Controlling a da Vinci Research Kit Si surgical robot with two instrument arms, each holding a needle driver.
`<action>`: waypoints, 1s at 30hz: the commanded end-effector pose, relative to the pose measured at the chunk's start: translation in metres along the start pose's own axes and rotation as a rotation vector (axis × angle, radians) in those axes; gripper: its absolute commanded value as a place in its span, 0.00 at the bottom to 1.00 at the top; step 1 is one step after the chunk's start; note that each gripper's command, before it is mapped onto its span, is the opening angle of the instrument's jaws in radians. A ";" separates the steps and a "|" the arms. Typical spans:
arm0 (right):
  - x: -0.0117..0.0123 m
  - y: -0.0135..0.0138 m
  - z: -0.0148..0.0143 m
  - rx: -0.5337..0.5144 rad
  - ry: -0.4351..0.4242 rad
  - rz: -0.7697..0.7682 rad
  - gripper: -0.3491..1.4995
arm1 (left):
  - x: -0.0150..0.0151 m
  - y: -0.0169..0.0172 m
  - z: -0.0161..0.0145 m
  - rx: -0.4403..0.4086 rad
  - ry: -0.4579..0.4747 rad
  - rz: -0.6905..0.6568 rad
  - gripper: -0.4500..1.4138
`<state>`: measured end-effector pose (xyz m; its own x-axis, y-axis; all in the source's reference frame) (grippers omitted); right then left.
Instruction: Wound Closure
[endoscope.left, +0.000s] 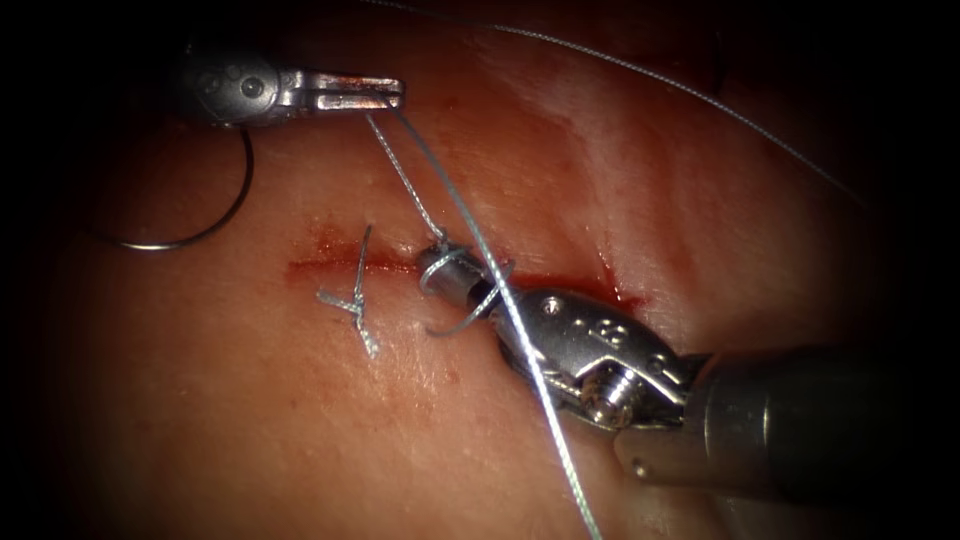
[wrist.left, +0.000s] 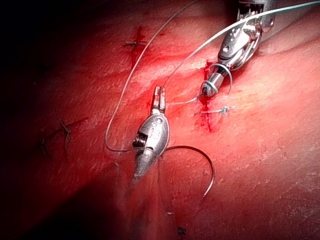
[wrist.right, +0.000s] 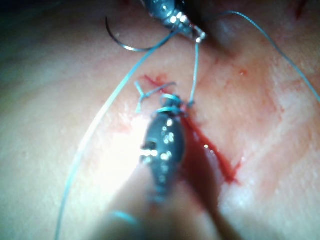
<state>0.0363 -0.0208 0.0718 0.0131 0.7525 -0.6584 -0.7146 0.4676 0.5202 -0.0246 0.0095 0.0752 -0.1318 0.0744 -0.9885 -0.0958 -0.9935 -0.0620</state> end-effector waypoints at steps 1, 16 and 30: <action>0.0002 -0.0015 0.0007 -0.015 -0.019 -0.041 0.00 | -0.0007 -0.0006 0.0008 0.003 0.001 0.003 0.00; 0.0002 -0.0045 -0.0012 -0.093 -0.108 -0.122 0.00 | -0.0024 -0.0070 0.0034 0.068 -0.037 -0.023 0.00; -0.0017 -0.0057 -0.0025 -0.093 -0.167 -0.161 0.00 | -0.0039 -0.0123 0.0070 0.124 -0.066 -0.027 0.00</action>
<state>0.0379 -0.0256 0.0682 0.2430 0.7411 -0.6258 -0.7563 0.5488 0.3562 -0.0294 0.0220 0.0805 -0.1955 0.1130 -0.9742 -0.2235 -0.9723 -0.0679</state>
